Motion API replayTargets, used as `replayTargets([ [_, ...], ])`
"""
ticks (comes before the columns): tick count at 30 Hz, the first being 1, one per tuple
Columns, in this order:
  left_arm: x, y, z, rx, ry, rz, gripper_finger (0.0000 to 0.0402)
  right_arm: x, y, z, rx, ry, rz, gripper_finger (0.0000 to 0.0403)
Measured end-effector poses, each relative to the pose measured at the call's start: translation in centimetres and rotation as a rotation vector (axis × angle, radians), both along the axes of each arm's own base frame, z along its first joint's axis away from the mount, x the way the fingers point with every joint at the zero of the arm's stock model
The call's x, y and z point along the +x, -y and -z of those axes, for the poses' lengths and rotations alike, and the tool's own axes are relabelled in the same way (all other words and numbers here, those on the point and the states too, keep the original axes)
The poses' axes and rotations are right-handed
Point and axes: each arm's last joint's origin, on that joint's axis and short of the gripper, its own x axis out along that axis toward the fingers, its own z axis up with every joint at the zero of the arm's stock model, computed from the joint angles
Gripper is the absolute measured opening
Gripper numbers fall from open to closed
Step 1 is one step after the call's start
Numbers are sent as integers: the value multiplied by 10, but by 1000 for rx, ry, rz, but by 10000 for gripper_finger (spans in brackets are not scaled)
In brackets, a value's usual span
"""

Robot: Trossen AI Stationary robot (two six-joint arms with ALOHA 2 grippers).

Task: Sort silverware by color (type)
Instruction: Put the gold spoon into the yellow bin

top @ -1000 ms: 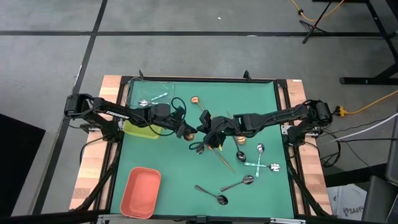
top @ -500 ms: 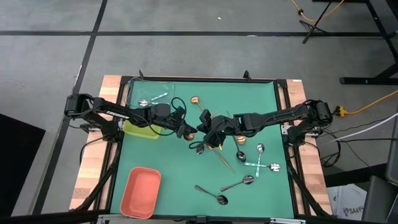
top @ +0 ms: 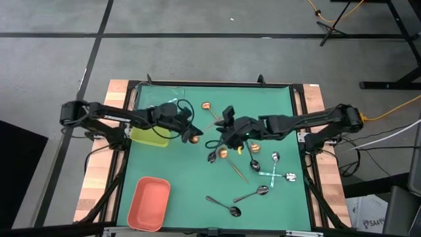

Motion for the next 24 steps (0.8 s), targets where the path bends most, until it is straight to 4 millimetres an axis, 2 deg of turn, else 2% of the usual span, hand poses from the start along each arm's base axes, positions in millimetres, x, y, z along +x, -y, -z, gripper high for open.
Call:
replayTargets([
  [5, -27, -4, -14, 138, -78, 31, 22, -15, 2, -13, 52, 15, 45, 111],
  [9, -54, -2, -20, 235, -199, 23, 22, -18, 2, -12, 74, -8, 64, 111],
  [15, -93, 4, -18, 337, -454, -32, 22, -20, 3, -9, 73, -42, 68, 111],
  [20, -112, 6, -14, 390, -602, -67, 22, -20, 3, -9, 74, -42, 68, 111],
  [24, -118, 6, -11, 426, -691, -67, 22, -20, 3, -9, 74, -42, 68, 111],
])
